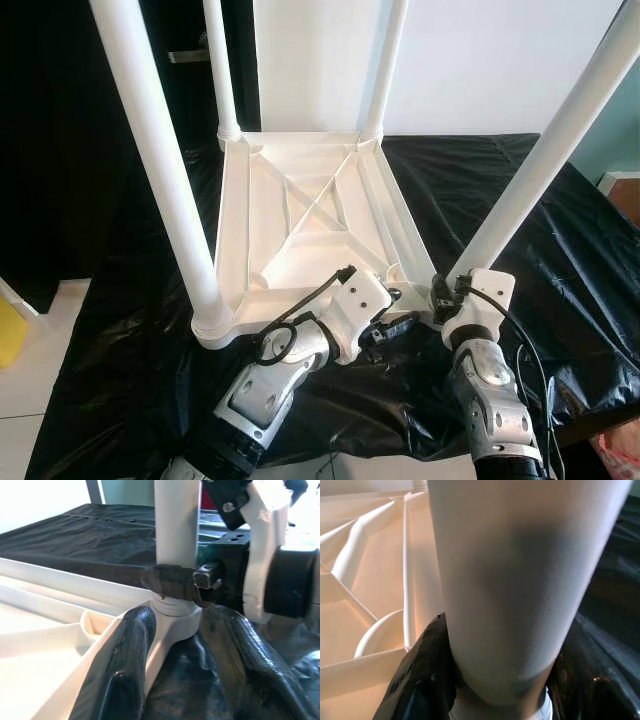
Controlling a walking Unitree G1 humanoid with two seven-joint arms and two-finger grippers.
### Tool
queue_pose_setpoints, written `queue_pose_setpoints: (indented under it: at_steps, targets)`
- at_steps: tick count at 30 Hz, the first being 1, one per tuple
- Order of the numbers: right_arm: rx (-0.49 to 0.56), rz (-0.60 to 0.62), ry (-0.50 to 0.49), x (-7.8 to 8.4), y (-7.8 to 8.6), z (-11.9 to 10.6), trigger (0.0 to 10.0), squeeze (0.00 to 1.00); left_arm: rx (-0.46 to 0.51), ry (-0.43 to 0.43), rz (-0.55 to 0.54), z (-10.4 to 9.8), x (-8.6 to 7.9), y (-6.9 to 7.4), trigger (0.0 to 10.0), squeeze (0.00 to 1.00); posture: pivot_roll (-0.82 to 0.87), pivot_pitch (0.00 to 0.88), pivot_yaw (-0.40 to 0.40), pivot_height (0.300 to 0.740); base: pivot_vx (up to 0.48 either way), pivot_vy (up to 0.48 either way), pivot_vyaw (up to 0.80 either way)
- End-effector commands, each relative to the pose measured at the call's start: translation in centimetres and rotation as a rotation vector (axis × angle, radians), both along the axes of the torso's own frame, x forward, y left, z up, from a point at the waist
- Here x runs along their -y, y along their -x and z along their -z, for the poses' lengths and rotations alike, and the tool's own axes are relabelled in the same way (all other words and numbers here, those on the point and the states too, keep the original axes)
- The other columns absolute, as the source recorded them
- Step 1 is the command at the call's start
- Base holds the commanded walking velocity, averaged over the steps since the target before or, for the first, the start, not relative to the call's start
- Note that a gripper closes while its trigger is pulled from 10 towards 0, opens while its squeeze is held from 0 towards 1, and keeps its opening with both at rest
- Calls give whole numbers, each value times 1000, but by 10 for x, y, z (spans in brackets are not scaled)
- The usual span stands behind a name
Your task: Building children table
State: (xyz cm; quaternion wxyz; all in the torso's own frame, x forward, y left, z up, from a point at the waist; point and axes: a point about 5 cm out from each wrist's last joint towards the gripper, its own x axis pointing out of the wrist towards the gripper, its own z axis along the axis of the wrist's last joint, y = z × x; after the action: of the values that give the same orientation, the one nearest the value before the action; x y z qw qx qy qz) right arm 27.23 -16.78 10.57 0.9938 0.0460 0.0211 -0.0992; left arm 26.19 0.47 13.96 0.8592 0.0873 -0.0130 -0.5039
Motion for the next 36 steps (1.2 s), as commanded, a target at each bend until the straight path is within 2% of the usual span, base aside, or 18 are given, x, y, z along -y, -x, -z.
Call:
queue_pose_setpoints:
  at_steps: [1,9,10,15,19,21,23,24,25,26,28,31,36]
  targets:
    - [-66,-9,-22,-6,3,11,10000,0,10,-4,-36,0,-1,-4,10000,0,-46,0,-47,740,0,0,0]
    - [-23,-56,-24,-9,0,3,10000,0,19,9,-50,-3,-2,-7,10000,0,-42,0,-49,740,0,0,0]
    - [-14,-60,-21,-9,0,2,10000,1000,20,9,-51,-2,-2,-7,10000,0,-42,0,-49,740,0,0,0]
    - [47,-117,2,-3,3,-6,10000,1000,22,10,-49,-2,-2,-7,10000,0,-42,0,-51,740,0,0,0]
    - [45,-157,-25,4,5,-6,10000,1000,21,10,-47,-1,-2,-6,10000,0,-43,0,-52,740,0,0,0]
    - [50,-216,-12,12,7,-7,10000,1000,22,11,-42,-1,-1,-6,10000,0,-46,0,-52,740,0,0,0]
    - [50,-216,-12,12,7,-7,10000,1000,22,11,-42,-1,-1,-6,10000,0,-46,0,-52,740,0,0,0]
    - [51,-253,6,18,8,-7,10000,675,22,10,-39,-1,-1,-6,10000,0,-49,0,-50,740,0,0,0]
    - [47,-298,28,27,9,-7,10000,0,22,10,-36,-1,-1,-5,10000,0,-51,0,-50,740,0,0,0]
    - [36,-343,43,35,10,-7,10000,0,23,10,-33,-1,0,-5,10000,0,-52,0,-50,740,0,0,0]
    - [36,-343,43,35,10,-7,10000,0,23,10,-33,-1,0,-5,10000,0,-52,0,-50,740,0,0,0]
    - [9,-442,99,50,10,-5,10000,0,24,11,-28,-1,0,-5,10000,0,-52,0,-51,740,0,0,0]
    - [-13,-536,143,61,9,-5,10000,0,26,13,-27,-1,1,-5,10000,0,-49,0,-54,740,0,0,0]
